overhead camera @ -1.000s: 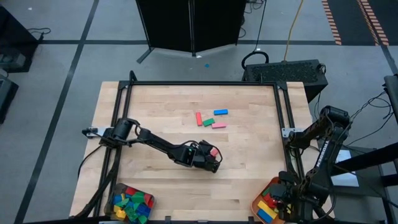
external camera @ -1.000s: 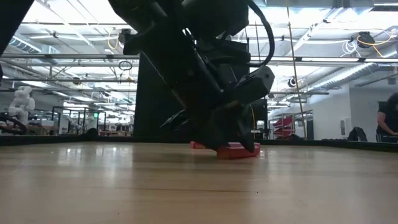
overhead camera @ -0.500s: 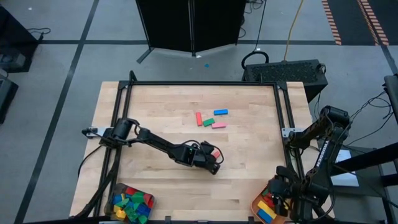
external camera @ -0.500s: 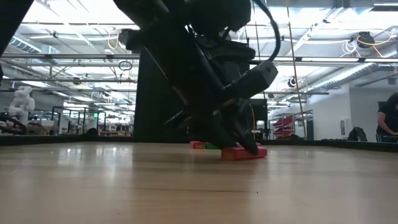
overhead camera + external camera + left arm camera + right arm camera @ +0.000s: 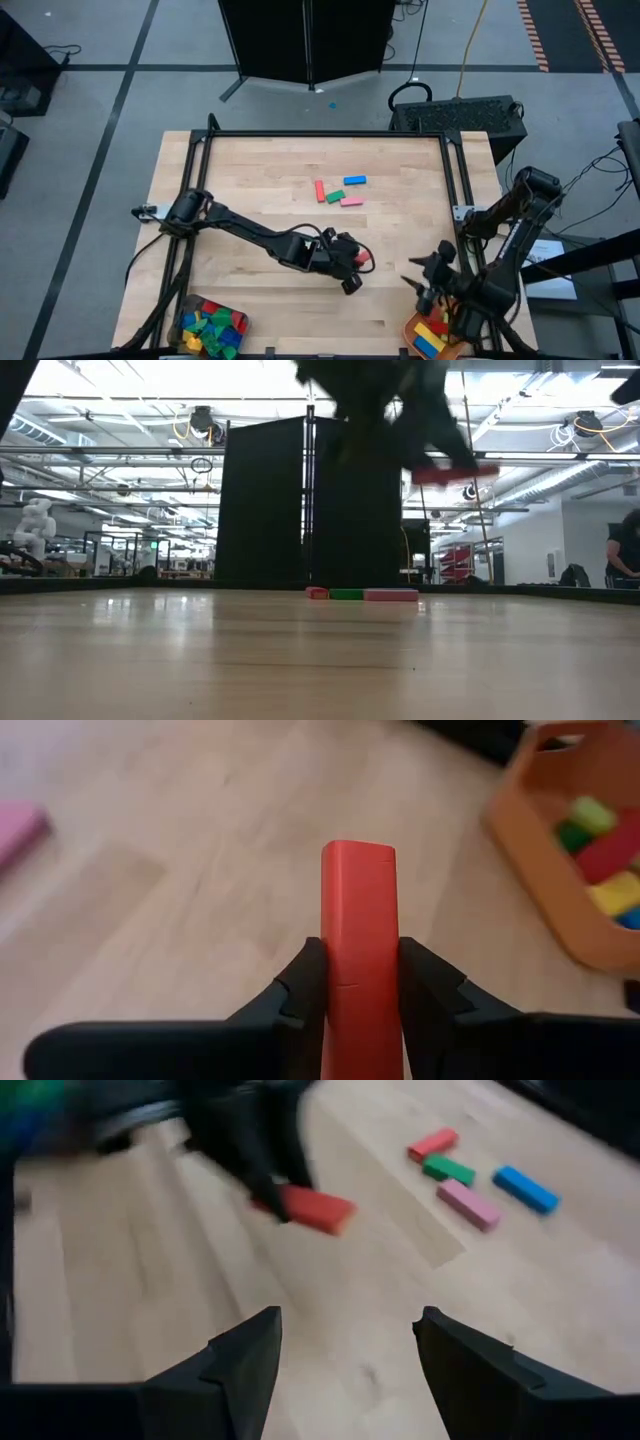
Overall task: Sort blocks by size
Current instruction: Put the red rectangular block into the orange bin
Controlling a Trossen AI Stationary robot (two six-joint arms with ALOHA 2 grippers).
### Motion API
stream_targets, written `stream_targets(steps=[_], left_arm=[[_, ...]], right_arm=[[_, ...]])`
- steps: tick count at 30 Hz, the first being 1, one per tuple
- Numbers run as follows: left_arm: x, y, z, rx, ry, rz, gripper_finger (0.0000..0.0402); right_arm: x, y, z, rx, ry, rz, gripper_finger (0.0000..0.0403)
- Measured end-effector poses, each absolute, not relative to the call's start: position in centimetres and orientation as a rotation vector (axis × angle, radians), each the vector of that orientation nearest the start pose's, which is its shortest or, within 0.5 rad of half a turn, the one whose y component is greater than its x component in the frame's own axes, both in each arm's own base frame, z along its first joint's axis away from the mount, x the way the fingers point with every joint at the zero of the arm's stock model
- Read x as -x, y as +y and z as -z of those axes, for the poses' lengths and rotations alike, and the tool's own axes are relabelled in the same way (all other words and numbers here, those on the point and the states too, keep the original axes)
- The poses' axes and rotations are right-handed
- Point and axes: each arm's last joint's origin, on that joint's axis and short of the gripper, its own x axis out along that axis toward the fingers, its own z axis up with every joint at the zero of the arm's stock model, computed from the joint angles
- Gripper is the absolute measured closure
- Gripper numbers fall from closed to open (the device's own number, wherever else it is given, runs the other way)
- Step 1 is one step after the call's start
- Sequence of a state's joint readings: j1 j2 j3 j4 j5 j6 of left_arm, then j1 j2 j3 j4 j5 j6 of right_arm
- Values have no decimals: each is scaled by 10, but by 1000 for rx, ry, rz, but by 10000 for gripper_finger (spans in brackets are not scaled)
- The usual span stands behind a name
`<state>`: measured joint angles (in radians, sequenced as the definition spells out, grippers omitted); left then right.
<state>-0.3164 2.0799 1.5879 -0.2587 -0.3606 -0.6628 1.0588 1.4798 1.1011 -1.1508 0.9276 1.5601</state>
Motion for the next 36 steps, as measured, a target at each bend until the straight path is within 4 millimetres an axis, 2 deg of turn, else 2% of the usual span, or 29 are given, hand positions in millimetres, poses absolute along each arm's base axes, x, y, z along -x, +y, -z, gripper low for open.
stream_targets(steps=[3,7,13,18,21,26,31,36], left_arm=[[-442,-142,-220,271,654,-246,322],[-440,-150,-226,126,659,-221,322],[-442,-161,-243,63,609,-184,322],[-445,-167,-262,19,547,-192,322],[-447,-168,-275,-3,507,-184,322],[-450,-166,-283,2,473,-185,322],[-451,-167,-286,4,444,-180,322],[-450,-169,-285,-6,445,-184,322]], right_arm=[[-150,195,-253,-374,571,566,179],[-150,180,-271,-588,546,590,179],[-135,155,-320,-874,493,405,179],[-130,134,-340,-1009,544,313,179],[-137,132,-343,-1013,565,277,179],[-161,137,-338,-957,581,251,179],[-186,146,-329,-920,625,187,179],[-194,147,-324,-900,644,190,179]])
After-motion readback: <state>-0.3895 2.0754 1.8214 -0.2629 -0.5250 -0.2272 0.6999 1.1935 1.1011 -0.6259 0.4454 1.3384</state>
